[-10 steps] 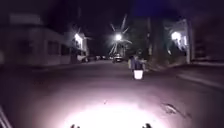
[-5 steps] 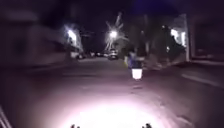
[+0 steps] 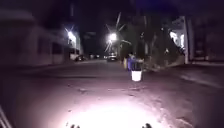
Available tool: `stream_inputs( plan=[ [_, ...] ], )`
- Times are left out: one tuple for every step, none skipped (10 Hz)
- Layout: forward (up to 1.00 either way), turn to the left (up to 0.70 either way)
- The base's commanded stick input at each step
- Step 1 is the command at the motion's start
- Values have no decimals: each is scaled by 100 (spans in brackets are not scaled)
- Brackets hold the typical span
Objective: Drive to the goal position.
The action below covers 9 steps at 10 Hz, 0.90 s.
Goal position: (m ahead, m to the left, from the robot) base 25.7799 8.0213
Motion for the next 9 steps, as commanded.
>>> stream_inputs(
  plan=[
    [85,0],
    [85,0],
    [85,0],
    [85,0],
    [85,0],
    [85,0],
    [85,0],
    [85,0],
    [85,0]
  ],
)
